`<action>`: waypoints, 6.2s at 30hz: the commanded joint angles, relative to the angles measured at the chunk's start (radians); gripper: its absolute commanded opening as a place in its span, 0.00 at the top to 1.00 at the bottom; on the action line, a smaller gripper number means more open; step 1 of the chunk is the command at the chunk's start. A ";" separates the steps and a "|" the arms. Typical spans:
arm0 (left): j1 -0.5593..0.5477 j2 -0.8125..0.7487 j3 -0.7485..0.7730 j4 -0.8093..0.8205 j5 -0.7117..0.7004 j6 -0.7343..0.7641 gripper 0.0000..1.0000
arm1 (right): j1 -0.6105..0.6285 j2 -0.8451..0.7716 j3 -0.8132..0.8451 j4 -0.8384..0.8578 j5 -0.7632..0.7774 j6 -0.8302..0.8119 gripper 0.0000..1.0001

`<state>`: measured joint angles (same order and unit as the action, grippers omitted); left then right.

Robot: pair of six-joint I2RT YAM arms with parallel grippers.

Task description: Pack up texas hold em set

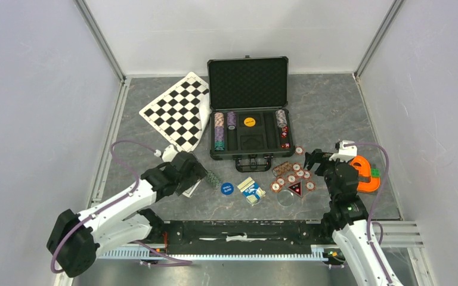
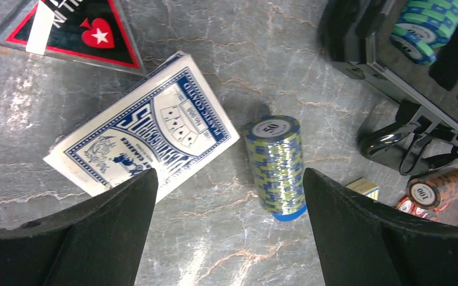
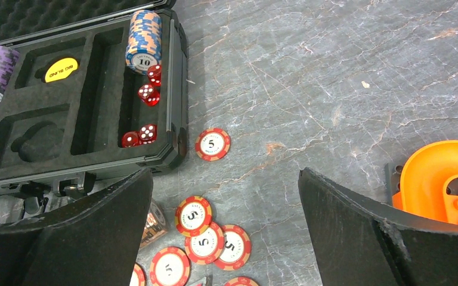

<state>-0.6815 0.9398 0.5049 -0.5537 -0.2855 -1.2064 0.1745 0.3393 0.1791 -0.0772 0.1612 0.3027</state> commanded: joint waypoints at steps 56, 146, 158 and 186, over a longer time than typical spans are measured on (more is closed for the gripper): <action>-0.243 0.322 0.358 0.082 -0.049 0.157 0.98 | 0.008 0.230 0.190 -0.068 -0.123 -0.052 0.02; -0.028 0.746 0.720 0.094 0.192 0.580 0.98 | 0.008 0.222 0.166 -0.050 -0.158 -0.051 0.02; -0.026 0.879 0.806 0.103 0.120 0.612 0.98 | 0.008 0.239 0.181 -0.050 -0.148 -0.062 0.02; -0.005 0.532 0.571 0.236 0.195 0.627 0.73 | 0.041 0.367 0.326 -0.461 -0.052 0.518 0.02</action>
<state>-0.6842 1.6413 1.1820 -0.4667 -0.1261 -0.5751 0.2016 0.7094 0.5102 -0.5091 0.1085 0.6678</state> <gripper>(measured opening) 0.190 0.979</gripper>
